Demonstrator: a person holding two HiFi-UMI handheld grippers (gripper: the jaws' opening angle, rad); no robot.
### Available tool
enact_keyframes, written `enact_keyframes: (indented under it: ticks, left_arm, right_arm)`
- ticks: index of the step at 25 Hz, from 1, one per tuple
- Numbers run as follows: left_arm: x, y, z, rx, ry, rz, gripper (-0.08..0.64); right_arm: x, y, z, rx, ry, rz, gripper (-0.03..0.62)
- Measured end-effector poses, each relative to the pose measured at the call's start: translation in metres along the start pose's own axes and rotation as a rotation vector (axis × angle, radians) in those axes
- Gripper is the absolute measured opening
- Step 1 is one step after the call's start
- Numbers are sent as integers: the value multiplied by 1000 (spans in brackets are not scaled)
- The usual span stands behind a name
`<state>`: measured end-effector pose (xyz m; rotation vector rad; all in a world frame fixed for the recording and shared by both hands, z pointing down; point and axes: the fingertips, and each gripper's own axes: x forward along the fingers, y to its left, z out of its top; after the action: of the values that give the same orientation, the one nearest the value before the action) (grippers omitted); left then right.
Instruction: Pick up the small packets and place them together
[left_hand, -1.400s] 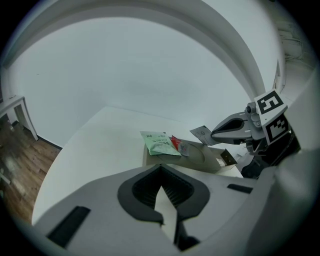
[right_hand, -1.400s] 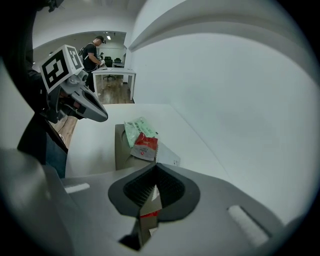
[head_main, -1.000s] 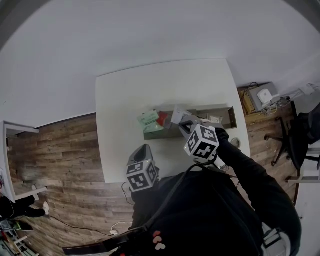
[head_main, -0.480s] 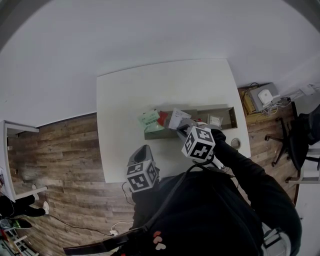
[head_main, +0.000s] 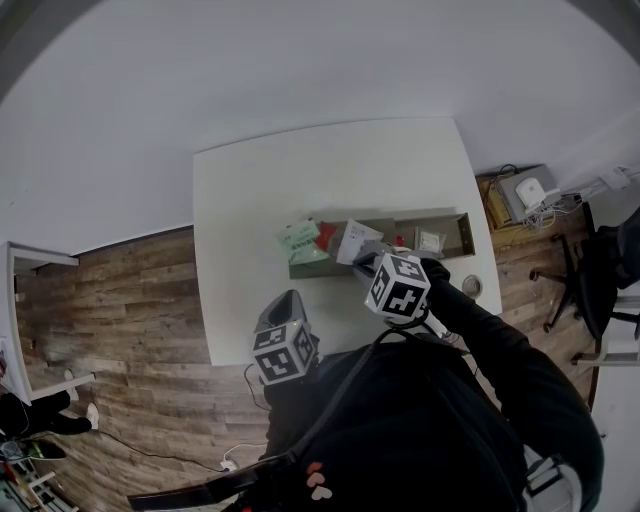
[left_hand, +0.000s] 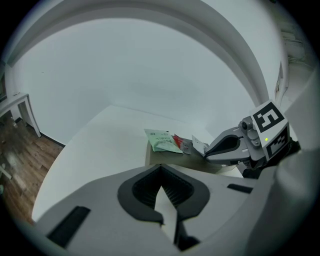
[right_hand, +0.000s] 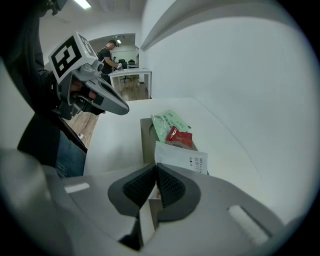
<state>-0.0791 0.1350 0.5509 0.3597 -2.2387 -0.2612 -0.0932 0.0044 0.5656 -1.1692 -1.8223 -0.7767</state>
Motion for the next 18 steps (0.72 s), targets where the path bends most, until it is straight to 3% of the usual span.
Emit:
enact_keyframes:
  ticks: [11, 18]
  left_arm:
    - [0, 0, 0, 1, 1, -6, -1]
    - [2, -2, 0, 5, 4, -9, 0]
  right_arm:
    - [4, 8, 0, 29, -12, 57, 36]
    - [3, 12, -1, 29, -31, 89, 98]
